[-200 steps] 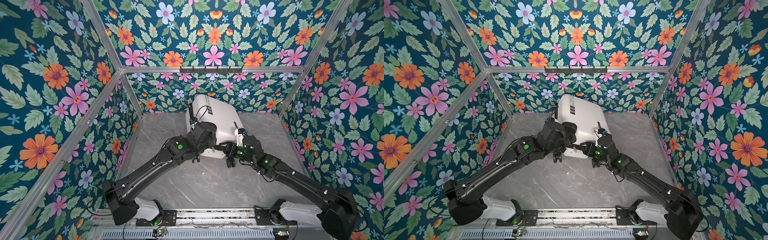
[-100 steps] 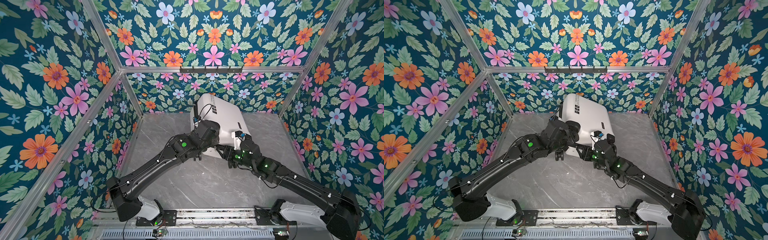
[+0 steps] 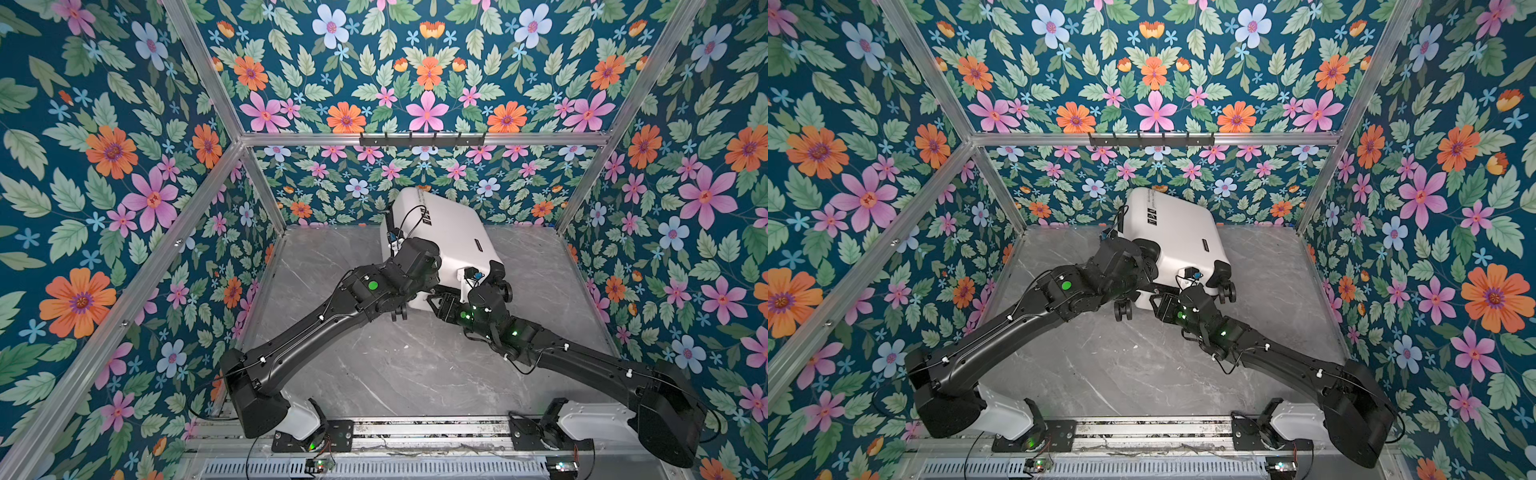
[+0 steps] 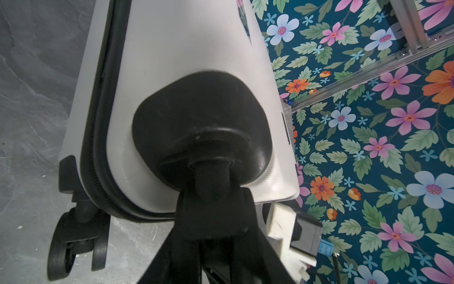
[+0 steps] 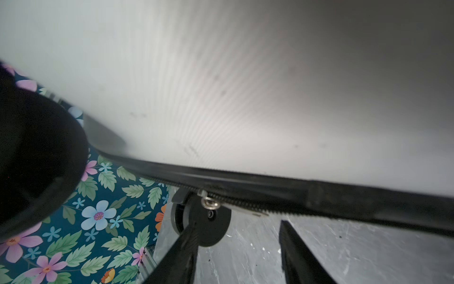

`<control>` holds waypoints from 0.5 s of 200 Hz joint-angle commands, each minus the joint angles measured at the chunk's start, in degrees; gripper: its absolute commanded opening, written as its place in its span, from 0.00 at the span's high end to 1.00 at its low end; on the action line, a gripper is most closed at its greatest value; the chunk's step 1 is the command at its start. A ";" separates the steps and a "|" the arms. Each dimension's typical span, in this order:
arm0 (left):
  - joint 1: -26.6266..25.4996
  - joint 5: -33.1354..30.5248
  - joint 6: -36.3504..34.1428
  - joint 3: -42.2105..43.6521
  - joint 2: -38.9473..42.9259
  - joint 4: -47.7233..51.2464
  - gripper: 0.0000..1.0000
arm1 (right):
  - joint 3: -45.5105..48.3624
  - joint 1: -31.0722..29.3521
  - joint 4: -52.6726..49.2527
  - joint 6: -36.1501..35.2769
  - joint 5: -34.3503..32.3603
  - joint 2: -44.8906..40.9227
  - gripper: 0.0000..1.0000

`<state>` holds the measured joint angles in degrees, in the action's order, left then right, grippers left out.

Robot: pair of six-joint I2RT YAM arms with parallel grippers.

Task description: Pack the luggage

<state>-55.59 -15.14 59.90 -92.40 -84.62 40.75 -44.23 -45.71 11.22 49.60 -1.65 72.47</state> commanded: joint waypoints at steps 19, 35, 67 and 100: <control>-0.73 0.49 -1.80 -1.27 0.68 -9.11 1.00 | 0.00 0.06 7.52 -1.88 -3.09 1.74 0.42; -0.77 0.51 -1.80 -1.68 0.68 -9.03 1.00 | 0.19 0.01 9.08 -1.96 -4.48 2.39 0.42; -0.96 0.59 -1.85 -2.20 0.68 -8.94 1.00 | -0.15 0.13 7.88 -3.08 -8.36 2.42 0.46; -1.18 0.89 -2.01 -2.66 0.77 -8.94 1.00 | -1.50 0.19 7.59 -5.38 -9.46 3.36 0.52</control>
<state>-56.01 -16.88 60.29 -93.58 -84.93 40.60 -44.53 -45.93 16.43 46.33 -6.31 75.09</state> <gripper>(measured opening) 0.416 0.493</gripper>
